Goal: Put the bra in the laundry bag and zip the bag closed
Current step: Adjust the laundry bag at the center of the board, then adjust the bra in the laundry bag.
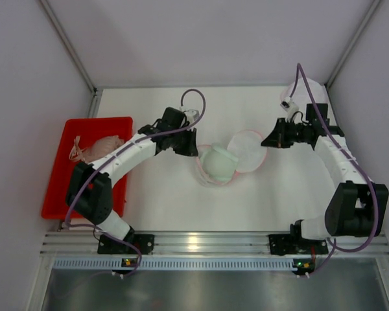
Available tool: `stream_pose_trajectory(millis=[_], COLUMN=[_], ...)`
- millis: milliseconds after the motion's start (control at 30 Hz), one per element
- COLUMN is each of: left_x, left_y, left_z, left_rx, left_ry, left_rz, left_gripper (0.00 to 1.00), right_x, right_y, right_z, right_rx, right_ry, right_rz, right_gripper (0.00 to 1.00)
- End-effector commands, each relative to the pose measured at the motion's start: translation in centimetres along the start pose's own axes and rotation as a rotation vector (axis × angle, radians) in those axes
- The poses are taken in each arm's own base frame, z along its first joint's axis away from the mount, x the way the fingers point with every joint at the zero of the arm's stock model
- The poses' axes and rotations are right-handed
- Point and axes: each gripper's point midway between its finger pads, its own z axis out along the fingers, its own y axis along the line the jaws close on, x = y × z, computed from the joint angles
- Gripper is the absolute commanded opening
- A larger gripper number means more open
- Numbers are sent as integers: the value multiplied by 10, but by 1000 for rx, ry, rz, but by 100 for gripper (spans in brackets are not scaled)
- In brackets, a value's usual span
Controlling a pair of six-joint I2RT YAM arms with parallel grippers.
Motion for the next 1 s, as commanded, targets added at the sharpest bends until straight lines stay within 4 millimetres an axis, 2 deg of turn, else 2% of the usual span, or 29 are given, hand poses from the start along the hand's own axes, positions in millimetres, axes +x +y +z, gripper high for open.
stream_pose_trajectory(millis=[0, 33, 100, 133, 167, 200, 267, 333, 433, 533, 633, 767, 800, 967], left_x=[-33, -41, -57, -65, -70, -75, -77, -73, -59, -54, -40, -18, -12, 17], left_y=[-10, -14, -22, -31, -37, -40, -55, -68, -102, -119, -131, -123, -114, -81], left_z=[-19, -26, -37, -43, -47, -49, -50, -40, -25, -16, 1, 33, 45, 74], left_rx=[50, 74, 106, 141, 166, 176, 251, 312, 440, 494, 518, 459, 419, 284], left_ry=[-82, -108, -160, -194, -211, -223, -215, -182, -129, -116, -75, -16, -3, 36], left_rz=[-10, 1, 28, 51, 63, 63, 61, 19, -13, -55, -95, -154, -179, -226], left_gripper=[19, 20, 28, 34, 44, 45, 43, 41, 37, 31, 26, 17, 15, 4], right_x=[-5, -6, -9, -10, -12, -13, -13, -16, -20, -27, -31, -33, -33, -32], right_y=[8, 11, 16, 19, 22, 24, 26, 29, 34, 41, 46, 51, 53, 60], right_z=[-2, -3, -4, -5, -5, -5, -5, -7, -9, -12, -14, -16, -18, -26], right_rx=[-2, -10, -31, -39, -50, -55, -59, -63, -76, -90, -107, -118, -118, -116], right_ry=[-16, -22, -35, -39, -43, -47, -51, -67, -89, -119, -137, -155, -159, -175], right_rz=[6, 8, 17, 21, 34, 39, 62, 76, 96, 114, 139, 157, 159, 150], right_gripper=[0, 0, 0, 0, 0, 0, 0, 0, 0, 0, 0, 0, 0, 0])
